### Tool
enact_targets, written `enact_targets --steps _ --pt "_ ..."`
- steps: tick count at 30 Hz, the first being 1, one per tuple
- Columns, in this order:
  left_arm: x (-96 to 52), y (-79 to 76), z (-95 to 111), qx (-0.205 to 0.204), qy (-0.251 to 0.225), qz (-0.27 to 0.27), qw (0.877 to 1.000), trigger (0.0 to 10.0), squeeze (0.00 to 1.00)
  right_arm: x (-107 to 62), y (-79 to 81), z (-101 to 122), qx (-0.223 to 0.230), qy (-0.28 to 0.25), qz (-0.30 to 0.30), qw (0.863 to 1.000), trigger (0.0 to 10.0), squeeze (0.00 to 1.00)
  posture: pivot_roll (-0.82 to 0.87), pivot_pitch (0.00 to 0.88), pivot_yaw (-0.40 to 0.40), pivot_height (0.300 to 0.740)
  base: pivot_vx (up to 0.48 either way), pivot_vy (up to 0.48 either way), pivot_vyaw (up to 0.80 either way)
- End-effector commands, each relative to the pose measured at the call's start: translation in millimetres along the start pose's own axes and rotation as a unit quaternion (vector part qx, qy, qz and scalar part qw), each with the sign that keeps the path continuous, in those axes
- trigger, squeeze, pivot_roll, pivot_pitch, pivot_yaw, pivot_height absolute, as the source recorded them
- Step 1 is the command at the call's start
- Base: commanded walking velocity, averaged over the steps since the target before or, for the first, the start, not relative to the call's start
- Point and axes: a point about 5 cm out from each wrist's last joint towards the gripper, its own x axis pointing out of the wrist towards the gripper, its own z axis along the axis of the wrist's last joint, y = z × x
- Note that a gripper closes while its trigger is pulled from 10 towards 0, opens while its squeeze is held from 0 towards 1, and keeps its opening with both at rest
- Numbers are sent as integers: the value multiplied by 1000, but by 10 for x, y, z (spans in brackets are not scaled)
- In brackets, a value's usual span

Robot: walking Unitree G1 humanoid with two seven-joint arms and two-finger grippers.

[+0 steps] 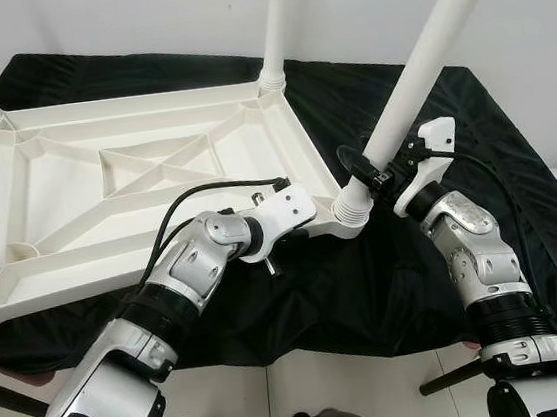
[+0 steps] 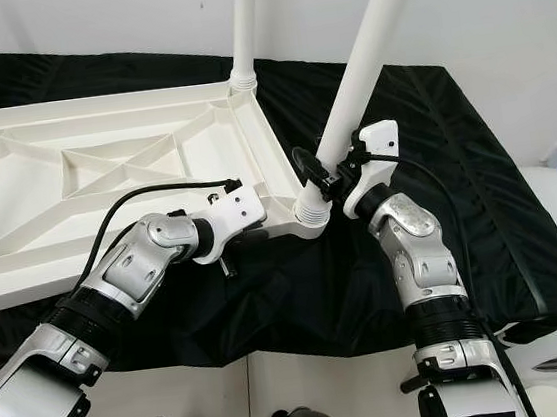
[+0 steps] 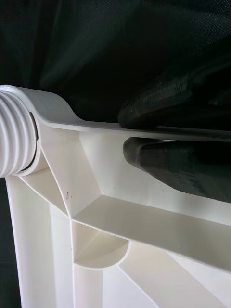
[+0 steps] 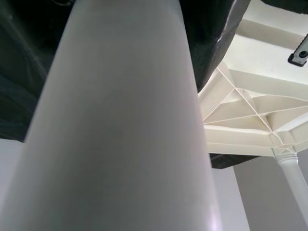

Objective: Building children table

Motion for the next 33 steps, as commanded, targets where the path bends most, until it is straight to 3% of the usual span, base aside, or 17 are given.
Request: enact_targets --steps 1,14,20,33 --pt "-14 42 -26 -8 7 18 1000 10000 0 -67 83 -269 24 58 19 998 10000 0 59 66 -109 740 0 0 0" --pt "-23 31 -32 -7 6 16 1000 10000 0 -145 114 -433 34 77 21 996 10000 0 64 60 -105 740 0 0 0" --pt "-23 25 -23 -6 5 15 1000 10000 0 -190 279 -457 37 74 68 994 10000 0 64 55 -103 740 0 0 0" --pt "-13 21 -11 -3 4 13 1000 10000 0 -116 210 -454 43 79 50 995 10000 0 68 47 -102 740 0 0 0"
